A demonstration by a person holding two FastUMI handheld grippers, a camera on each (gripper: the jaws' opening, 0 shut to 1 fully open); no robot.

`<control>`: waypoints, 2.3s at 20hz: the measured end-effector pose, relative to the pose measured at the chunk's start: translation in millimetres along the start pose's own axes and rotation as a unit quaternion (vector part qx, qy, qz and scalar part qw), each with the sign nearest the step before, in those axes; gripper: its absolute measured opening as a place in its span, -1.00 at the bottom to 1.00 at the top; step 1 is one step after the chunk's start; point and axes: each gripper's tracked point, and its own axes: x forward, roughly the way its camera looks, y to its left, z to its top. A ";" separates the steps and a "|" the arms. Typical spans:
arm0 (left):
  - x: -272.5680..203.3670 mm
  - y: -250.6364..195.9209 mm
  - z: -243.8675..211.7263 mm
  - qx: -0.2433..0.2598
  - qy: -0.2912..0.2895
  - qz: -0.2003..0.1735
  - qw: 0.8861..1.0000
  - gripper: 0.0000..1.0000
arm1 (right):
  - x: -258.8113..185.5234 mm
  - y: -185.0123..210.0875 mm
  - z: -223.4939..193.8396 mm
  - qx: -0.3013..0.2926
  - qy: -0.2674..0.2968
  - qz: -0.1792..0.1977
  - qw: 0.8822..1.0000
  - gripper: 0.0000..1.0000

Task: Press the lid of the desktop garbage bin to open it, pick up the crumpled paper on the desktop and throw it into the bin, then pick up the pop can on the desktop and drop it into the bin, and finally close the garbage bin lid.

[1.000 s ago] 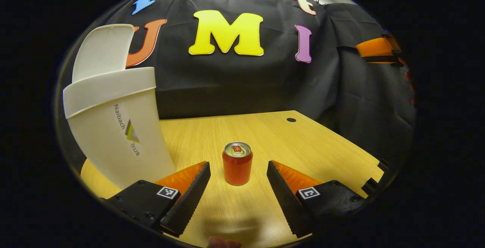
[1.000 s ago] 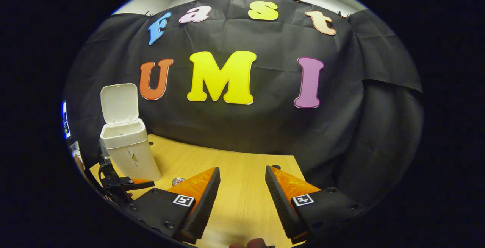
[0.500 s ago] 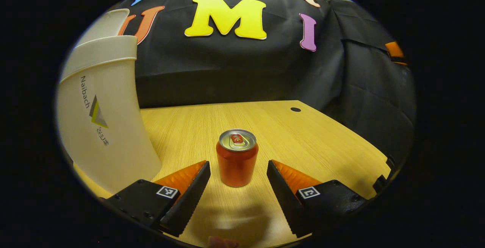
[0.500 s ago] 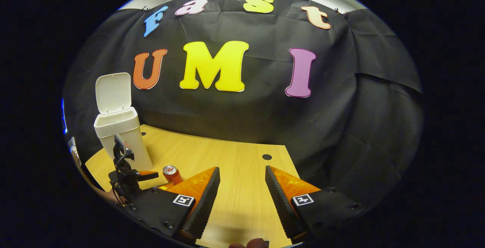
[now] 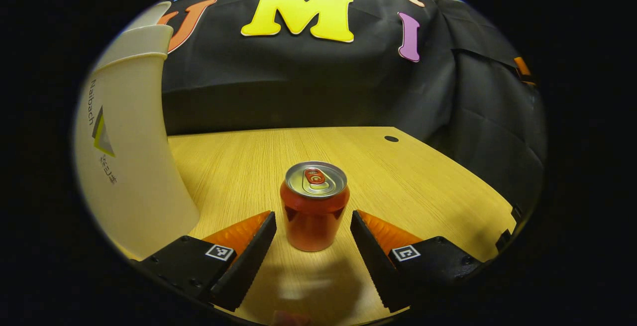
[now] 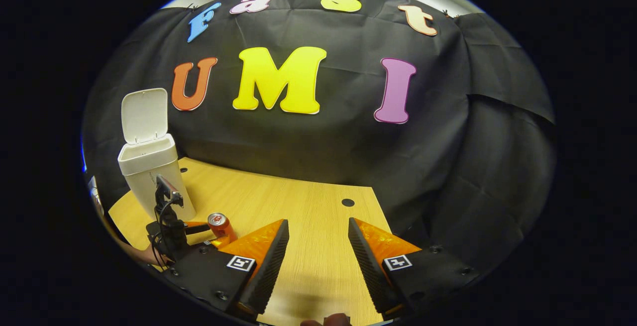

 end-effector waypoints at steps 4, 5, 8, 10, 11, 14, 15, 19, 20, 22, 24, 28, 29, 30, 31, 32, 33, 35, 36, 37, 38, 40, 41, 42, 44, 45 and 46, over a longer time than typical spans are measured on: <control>9.4 3.3 -4.0 0.003 0.007 0.001 1.000 0.98 | 2.6 2.9 -2.0 -0.004 0.003 0.000 1.000 0.57; 12.1 4.2 -3.9 0.004 0.007 0.003 1.000 0.98 | 3.2 3.0 -2.2 -0.005 0.005 -0.001 1.000 0.57; 17.9 4.7 -3.7 0.011 0.009 0.002 1.000 0.97 | 4.4 -0.7 -6.2 -0.003 0.013 -0.005 1.000 0.57; 22.0 4.7 -4.8 0.014 0.011 0.002 1.000 0.97 | 4.2 -1.0 -4.4 -0.004 0.012 -0.007 1.000 0.57; 23.9 4.4 -5.2 0.015 0.013 0.001 1.000 0.96 | 3.5 -0.6 -2.3 -0.007 0.009 -0.008 1.000 0.57; 24.2 2.3 -6.0 0.018 0.016 0.002 1.000 0.75 | 1.8 0.8 1.5 -0.016 0.005 -0.006 1.000 0.57; 23.7 2.4 -6.0 0.020 0.018 0.001 1.000 0.73 | 0.9 2.0 1.7 -0.017 0.004 -0.005 1.000 0.57; 16.3 0.0 1.4 0.018 0.018 -0.008 1.000 0.83 | -1.3 6.4 1.7 -0.014 0.002 0.000 1.000 0.57; 10.9 -2.5 5.8 0.012 0.018 -0.012 1.000 0.70 | -2.0 7.2 2.0 -0.011 0.001 0.000 1.000 0.57; -2.9 -6.4 26.5 0.005 0.005 -0.014 1.000 0.70 | -1.1 7.6 0.3 -0.008 0.000 -0.002 1.000 0.57; -18.7 -9.6 53.4 0.005 -0.013 -0.015 1.000 0.69 | -2.2 9.5 -0.1 -0.002 0.000 -0.001 1.000 0.57; -55.4 -4.8 115.3 0.016 -0.045 0.005 0.999 0.67 | -2.7 19.6 7.7 0.018 -0.015 0.009 1.000 0.57; -63.7 0.0 130.4 0.019 -0.047 0.014 0.999 0.67 | -0.9 23.8 9.6 0.023 -0.019 0.014 0.999 0.57; -72.5 5.3 144.6 0.021 -0.053 0.024 0.998 0.67 | -0.4 27.1 10.4 0.029 -0.021 0.020 0.999 0.57; -80.1 10.2 160.2 0.020 -0.061 0.031 0.997 0.67 | 0.0 31.6 9.7 0.034 -0.020 0.027 0.999 0.57; -88.6 14.9 177.6 0.020 -0.072 0.037 0.997 0.67 | 0.6 34.8 9.1 0.037 -0.019 0.033 0.999 0.57; -96.0 24.3 196.9 0.020 -0.085 0.051 0.995 0.67 | -0.1 38.8 10.3 0.038 -0.020 0.040 0.998 0.57; -111.0 44.8 226.2 0.026 -0.110 0.084 0.990 0.67 | -1.9 42.9 15.4 0.037 -0.027 0.050 0.998 0.57; -117.9 55.4 238.4 0.029 -0.121 0.099 0.987 0.67 | -0.9 43.9 18.9 0.039 -0.031 0.053 0.997 0.57; -124.3 67.0 249.8 0.032 -0.130 0.115 0.984 0.66 | 1.2 45.1 22.0 0.043 -0.033 0.056 0.997 0.57; -128.4 78.2 257.5 0.035 -0.135 0.132 0.981 0.66 | 3.6 45.5 24.0 0.048 -0.034 0.058 0.997 0.57; -136.2 101.1 271.4 0.035 -0.140 0.162 0.976 0.65 | 8.5 47.0 26.3 0.060 -0.035 0.061 0.996 0.57; -139.4 112.3 275.4 0.034 -0.142 0.177 0.973 0.65 | 10.9 49.9 27.4 0.063 -0.034 0.064 0.995 0.57; -145.3 126.1 275.3 0.033 -0.143 0.194 0.970 0.65 | 12.4 53.3 26.7 0.064 -0.032 0.067 0.995 0.57; -153.6 152.3 275.0 0.024 -0.142 0.218 0.965 0.65 | 16.0 60.2 26.4 0.059 -0.029 0.074 0.995 0.57; -157.3 163.5 272.9 0.020 -0.141 0.227 0.963 0.65 | 18.0 65.5 26.6 0.059 -0.027 0.079 0.995 0.57; -159.5 173.5 273.6 0.018 -0.140 0.237 0.961 0.66 | 19.5 70.9 27.4 0.060 -0.024 0.085 0.994 0.57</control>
